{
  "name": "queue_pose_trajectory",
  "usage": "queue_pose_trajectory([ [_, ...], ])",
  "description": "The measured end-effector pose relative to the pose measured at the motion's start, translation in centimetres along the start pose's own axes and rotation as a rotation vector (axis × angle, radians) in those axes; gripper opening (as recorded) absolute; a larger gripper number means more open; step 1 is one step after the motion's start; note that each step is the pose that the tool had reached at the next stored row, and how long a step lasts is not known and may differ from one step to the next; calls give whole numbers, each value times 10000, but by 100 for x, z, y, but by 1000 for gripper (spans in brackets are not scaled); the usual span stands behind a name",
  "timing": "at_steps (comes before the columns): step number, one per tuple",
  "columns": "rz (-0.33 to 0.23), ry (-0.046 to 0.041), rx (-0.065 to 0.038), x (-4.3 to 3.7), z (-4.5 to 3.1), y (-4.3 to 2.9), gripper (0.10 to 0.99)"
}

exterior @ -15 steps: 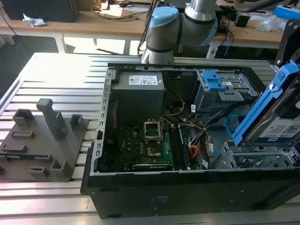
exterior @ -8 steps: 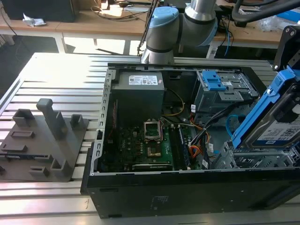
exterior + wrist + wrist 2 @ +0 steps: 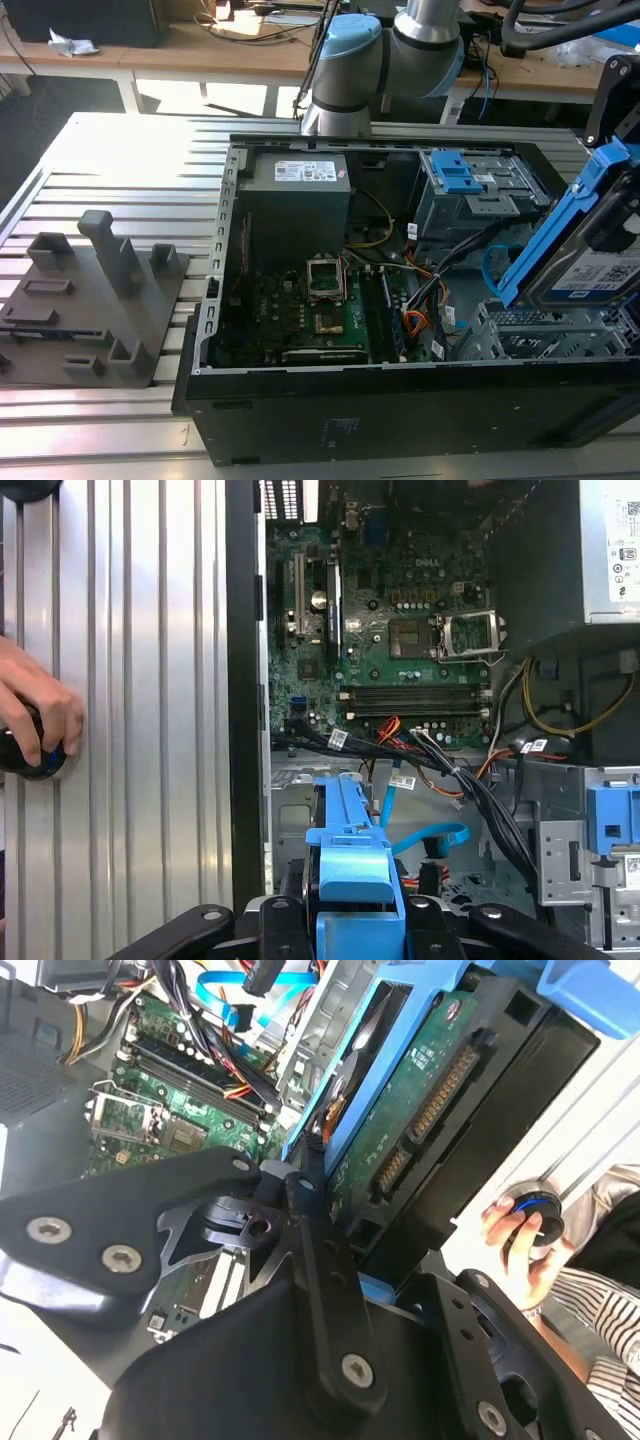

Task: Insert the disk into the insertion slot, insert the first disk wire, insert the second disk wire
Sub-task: 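Insert the disk into the insertion slot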

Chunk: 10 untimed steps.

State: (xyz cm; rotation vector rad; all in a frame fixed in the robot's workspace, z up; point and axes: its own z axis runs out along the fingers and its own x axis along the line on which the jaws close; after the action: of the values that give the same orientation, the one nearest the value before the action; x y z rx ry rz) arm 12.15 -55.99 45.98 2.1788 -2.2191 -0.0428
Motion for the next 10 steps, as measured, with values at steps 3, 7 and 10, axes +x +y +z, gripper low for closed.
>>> queue_pose_trajectory([
  [3, 0, 2, 0, 0, 16, -1, 365],
  [7, -1, 1, 0, -1, 37, -2, 365],
  [10, -1, 1, 0, 0, 52, -2, 365],
])
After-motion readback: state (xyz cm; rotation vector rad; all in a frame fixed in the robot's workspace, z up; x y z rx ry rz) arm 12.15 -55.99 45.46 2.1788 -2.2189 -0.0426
